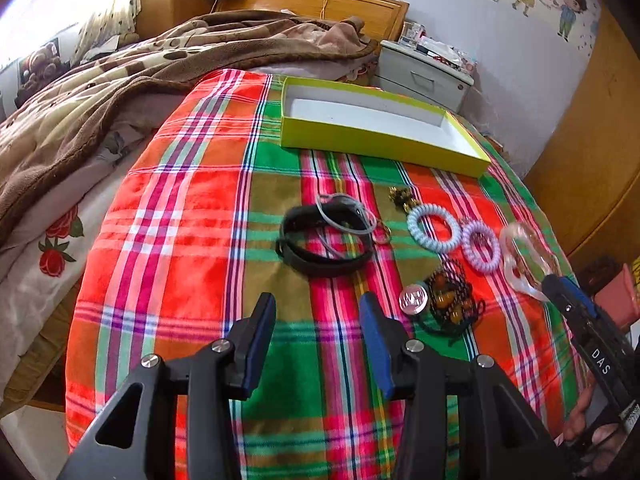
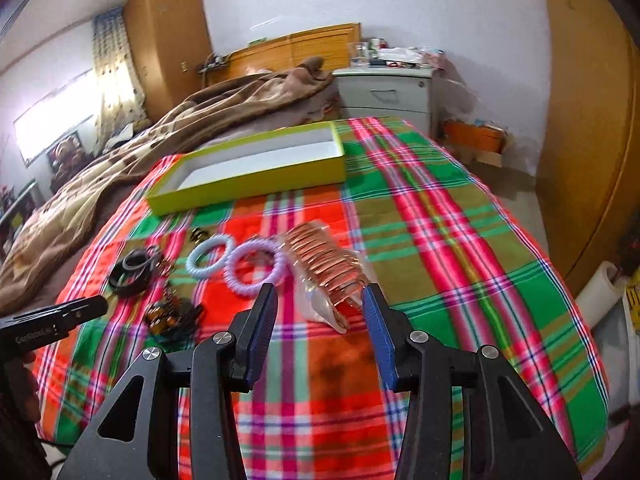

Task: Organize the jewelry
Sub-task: 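Grasp the rose-gold claw clip with the right tool while the left tool grasps the black watch band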

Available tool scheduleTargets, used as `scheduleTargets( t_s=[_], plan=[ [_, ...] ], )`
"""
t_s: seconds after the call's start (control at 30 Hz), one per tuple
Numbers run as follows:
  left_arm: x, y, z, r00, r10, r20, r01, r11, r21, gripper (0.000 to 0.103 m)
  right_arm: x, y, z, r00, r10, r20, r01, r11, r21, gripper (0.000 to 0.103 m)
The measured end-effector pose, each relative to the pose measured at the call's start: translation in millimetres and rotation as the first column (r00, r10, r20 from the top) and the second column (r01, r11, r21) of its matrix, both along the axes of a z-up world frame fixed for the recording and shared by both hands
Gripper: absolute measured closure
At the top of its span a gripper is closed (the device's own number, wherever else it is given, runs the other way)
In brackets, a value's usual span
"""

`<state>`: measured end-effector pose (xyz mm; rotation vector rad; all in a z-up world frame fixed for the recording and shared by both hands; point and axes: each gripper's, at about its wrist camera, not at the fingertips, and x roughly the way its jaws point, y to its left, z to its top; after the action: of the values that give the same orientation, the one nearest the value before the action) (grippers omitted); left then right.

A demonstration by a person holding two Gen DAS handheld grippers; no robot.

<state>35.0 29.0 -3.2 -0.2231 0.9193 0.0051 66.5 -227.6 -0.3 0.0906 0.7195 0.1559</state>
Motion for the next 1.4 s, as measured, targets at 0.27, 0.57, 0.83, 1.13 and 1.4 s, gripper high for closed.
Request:
scheduleTargets(
  t_s=[0.27, 0.57, 0.83, 1.13, 1.4],
  plan=[
    [13, 13, 2, 1.0, 0.029, -0.011, -0.029, 1.0, 0.001, 0.058, 2, -5, 16, 0.994, 0.066, 0.084, -0.06, 0.995, -0.075, 0.052],
    [33, 19, -4, 0.999, 0.002, -0.049, -0.005, 0.999, -0.05, 0.057, 39, 5, 6, 0.967, 0.248, -0.05, -0.253, 0.953, -0.165, 0.042],
    [42, 24, -5, 0.998, 0.018, -0.064, -0.02, 0.999, -0.039, 0.057, 51, 1, -9, 0.966, 0.225, -0.125, -0.24, 0.963, -0.126, 0.042],
    [55, 33, -8, 0.995, 0.029, -0.096, -0.033, 0.999, -0.042, 0.058, 50, -3, -7, 0.97, 0.209, -0.125, -0.222, 0.97, -0.098, 0.061],
    [68, 27, -11, 0.992, -0.005, -0.126, 0.008, 1.0, 0.028, 0.058, 51, -13, 3, 0.983, 0.163, -0.083, -0.168, 0.985, -0.047, 0.061]
  ],
)
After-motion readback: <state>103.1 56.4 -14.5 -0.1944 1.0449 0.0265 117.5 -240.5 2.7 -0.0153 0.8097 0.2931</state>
